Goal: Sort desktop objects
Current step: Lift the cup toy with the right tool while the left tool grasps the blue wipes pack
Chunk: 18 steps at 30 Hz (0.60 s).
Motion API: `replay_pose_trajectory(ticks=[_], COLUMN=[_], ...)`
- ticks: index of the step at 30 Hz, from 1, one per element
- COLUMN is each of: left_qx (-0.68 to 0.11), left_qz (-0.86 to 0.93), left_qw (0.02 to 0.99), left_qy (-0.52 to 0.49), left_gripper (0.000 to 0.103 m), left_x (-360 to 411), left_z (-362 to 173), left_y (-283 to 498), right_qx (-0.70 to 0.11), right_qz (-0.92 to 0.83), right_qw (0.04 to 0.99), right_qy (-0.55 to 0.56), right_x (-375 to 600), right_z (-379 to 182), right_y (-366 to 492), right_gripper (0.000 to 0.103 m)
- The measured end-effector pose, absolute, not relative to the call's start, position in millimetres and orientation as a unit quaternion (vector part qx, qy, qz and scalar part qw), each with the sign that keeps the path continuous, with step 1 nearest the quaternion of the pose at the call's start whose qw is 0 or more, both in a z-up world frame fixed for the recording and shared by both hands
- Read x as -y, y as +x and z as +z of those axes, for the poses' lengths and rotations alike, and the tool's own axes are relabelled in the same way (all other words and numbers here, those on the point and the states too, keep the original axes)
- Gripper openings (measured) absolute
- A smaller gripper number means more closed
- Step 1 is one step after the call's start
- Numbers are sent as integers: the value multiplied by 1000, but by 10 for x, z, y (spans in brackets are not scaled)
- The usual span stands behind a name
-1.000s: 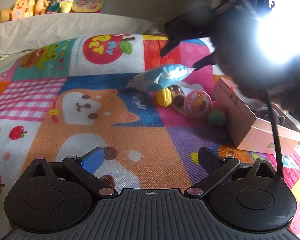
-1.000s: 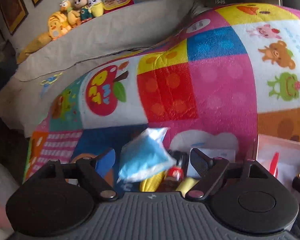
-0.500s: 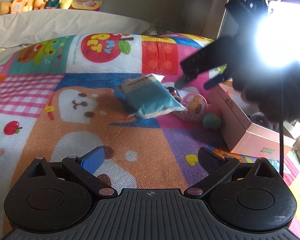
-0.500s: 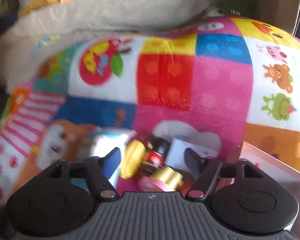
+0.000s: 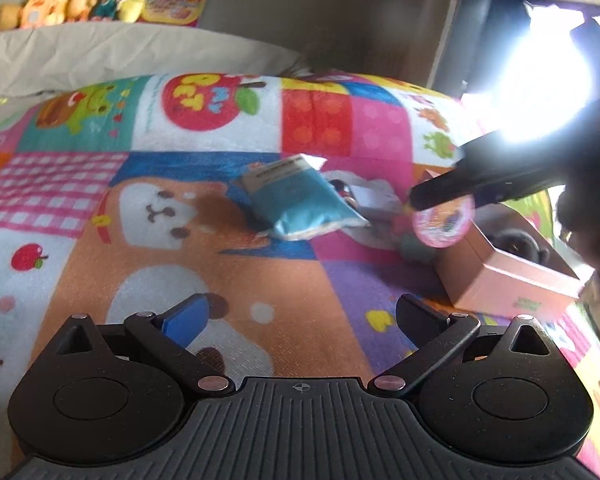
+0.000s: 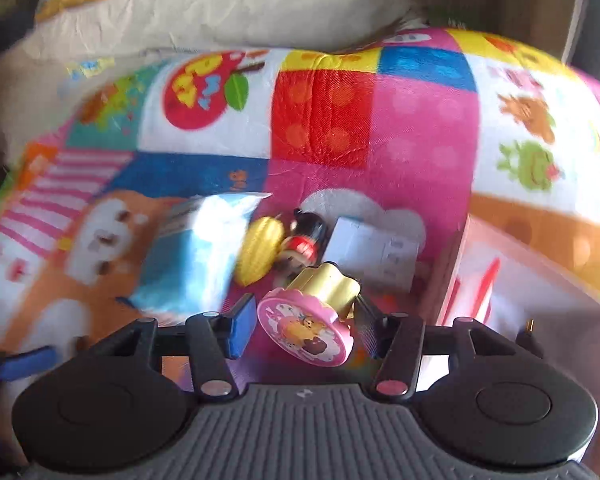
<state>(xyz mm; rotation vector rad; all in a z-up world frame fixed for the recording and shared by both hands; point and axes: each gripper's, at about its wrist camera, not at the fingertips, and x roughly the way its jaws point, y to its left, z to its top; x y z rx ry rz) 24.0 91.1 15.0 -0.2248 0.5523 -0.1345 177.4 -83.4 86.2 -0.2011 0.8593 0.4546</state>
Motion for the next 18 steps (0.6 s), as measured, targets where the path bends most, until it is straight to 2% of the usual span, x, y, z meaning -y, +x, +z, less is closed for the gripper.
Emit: replay_pose_trajectory(ticks=[5, 12, 14, 16, 17, 18], left_qx=[-293, -292, -292, -298, -303, -307], left_qz=[-107, -187, -188, -179, -169, -155], left_qw=[948, 938, 938, 938, 938, 939], left_qy=[-61, -15, 4, 14, 16, 16], left_gripper=[102, 102, 102, 102, 103, 103], left_x=[-665, -133, -12, 41, 41, 30], left_z=[188, 327, 341, 330, 321, 314], left_y=[153, 90, 85, 98, 125, 167], right_qx=[-479, -592, -578, -529, -490, -461], right_qz=[284, 226, 209, 186, 180, 178], right_qw=[830, 760, 768, 809, 838, 856], right_qy=[29, 147, 180, 174, 159, 151], right_x=[1575, 2426, 2608, 2716, 2750, 2779], right_z=[1049, 516, 432, 507, 576, 624], right_y=[1146, 794, 794, 712, 636, 567], right_gripper=[53, 55, 59, 61, 66, 78])
